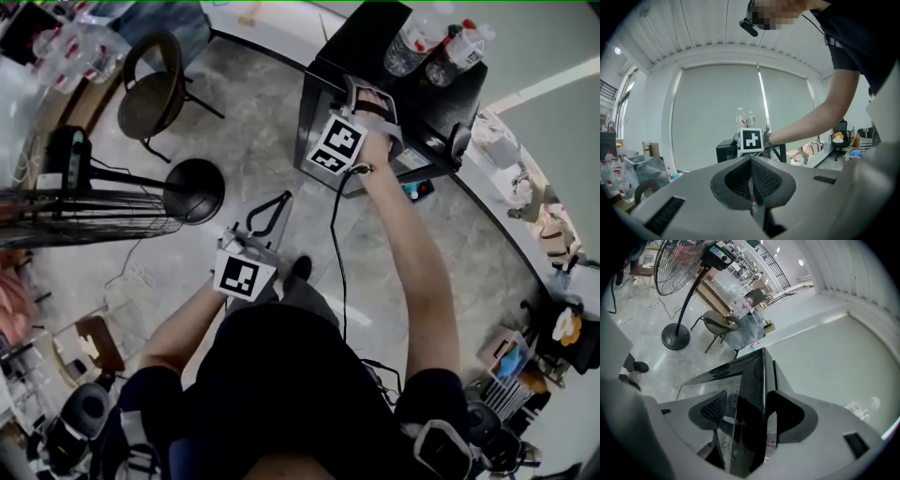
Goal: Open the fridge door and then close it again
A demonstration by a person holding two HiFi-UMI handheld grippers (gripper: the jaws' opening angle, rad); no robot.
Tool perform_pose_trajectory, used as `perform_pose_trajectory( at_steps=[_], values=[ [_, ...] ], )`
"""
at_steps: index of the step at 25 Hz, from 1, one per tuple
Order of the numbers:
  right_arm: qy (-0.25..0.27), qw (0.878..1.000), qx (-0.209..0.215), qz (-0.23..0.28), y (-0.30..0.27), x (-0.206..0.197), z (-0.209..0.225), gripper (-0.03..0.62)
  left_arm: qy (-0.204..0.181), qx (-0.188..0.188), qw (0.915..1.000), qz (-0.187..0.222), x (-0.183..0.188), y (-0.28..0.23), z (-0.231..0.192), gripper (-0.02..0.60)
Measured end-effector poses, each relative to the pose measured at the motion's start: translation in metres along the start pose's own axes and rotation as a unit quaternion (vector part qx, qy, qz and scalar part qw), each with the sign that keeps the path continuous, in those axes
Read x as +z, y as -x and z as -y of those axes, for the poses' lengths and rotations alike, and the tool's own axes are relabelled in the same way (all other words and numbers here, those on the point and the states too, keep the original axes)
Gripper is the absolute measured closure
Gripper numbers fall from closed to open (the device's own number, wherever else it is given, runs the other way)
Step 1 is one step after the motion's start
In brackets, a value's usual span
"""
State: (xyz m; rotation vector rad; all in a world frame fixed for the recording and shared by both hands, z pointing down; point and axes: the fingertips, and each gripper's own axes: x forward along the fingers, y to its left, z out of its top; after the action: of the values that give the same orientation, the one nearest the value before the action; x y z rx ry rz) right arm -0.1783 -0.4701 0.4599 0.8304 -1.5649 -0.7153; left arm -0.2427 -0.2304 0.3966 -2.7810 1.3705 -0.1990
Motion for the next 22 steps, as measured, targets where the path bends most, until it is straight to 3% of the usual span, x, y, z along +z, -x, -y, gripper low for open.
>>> perform_pose_trajectory(
  at_steps=[12,22],
  values=[
    [-0.002,1.000,0.001,0.015,0.002,0.003,0.000,0.256,0.019,0.008,0.9998,0.005,-0.003,-0.001,-0.017,0.558],
    [-0.052,0.997,-0.010,0.055,0.030,0.002,0.008,0.347,0.014,0.013,0.9998,-0.001,-0.006,0.002,-0.027,0.558]
  ],
)
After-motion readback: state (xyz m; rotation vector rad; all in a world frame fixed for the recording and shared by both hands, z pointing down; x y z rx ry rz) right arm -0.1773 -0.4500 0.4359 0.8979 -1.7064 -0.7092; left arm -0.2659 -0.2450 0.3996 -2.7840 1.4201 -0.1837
